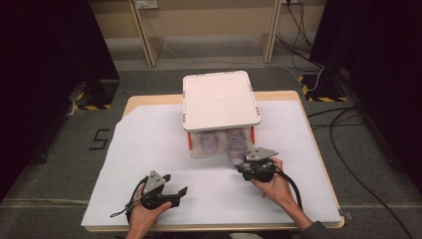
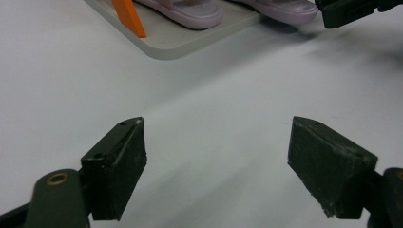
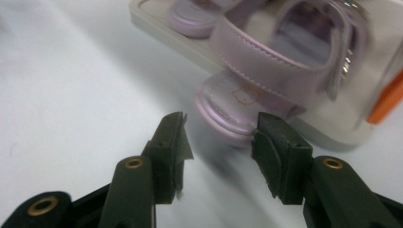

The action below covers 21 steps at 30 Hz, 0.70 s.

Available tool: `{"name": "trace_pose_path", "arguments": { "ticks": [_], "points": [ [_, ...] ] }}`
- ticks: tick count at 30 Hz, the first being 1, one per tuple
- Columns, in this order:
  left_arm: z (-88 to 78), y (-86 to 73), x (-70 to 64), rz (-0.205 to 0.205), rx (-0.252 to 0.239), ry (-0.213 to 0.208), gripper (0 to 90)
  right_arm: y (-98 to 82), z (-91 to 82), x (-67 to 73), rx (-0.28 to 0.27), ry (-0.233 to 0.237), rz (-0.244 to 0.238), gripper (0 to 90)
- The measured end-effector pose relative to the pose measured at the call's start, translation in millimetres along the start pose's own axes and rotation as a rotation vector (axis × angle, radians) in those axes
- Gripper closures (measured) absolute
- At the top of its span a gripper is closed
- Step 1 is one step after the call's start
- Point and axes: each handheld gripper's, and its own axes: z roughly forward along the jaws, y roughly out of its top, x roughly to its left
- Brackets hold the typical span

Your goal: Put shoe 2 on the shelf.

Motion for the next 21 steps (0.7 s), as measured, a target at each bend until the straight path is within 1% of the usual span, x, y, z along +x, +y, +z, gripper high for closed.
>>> {"name": "trace_pose_path", "arguments": {
  "ticks": [2, 3, 4, 5, 6, 9, 11, 14, 18, 21],
  "points": [
    [0.1, 0.0, 0.1, 0.001, -0.002, -0.002, 19.9, 3.1, 3.5, 2.7, 0.011, -0.049, -0.023, 53.5],
    [-0.1, 0.0, 0.2, 0.0, -0.002, -0.001, 19.9, 4.3, 5.7, 2.0, 0.01, -0.067, -0.023, 53.3],
    [-0.2, -0.1, 0.4, -0.001, -0.003, -0.001, 19.9, 5.0, 7.9, 0.6, 0.008, -0.082, -0.011, 52.9],
    [-0.3, 0.0, 0.5, -0.002, -0.003, -0.001, 19.9, 5.7, 9.4, 0.0, 0.006, -0.077, 0.01, 52.8],
    [-0.3, 0.0, 0.7, -0.001, -0.003, -0.002, 19.9, 6.5, 10.3, -0.1, 0.004, -0.076, 0.013, 52.8],
    [-0.1, -0.1, 0.2, -0.001, -0.002, -0.002, 19.9, 9.3, 14.2, 1.1, 0.006, -0.101, 0.015, 53.0],
    [-0.2, 0.1, -0.4, 0.001, -0.006, -0.005, 19.9, 11.0, 16.8, -1.0, 0.003, -0.112, 0.027, 53.2],
    [-0.3, 0.0, 0.0, 0.0, -0.007, -0.004, 20.0, 14.8, 21.4, -5.7, -0.009, -0.136, 0.016, 53.6],
    [-0.3, -0.2, 0.6, -0.002, -0.002, -0.002, 20.0, 18.5, 27.7, -13.5, -0.006, -0.147, 0.042, 53.9],
    [-0.2, 0.0, 0.2, 0.0, -0.003, -0.002, 19.9, 21.3, 31.6, -16.8, -0.01, -0.16, 0.046, 54.0]
  ]
}}
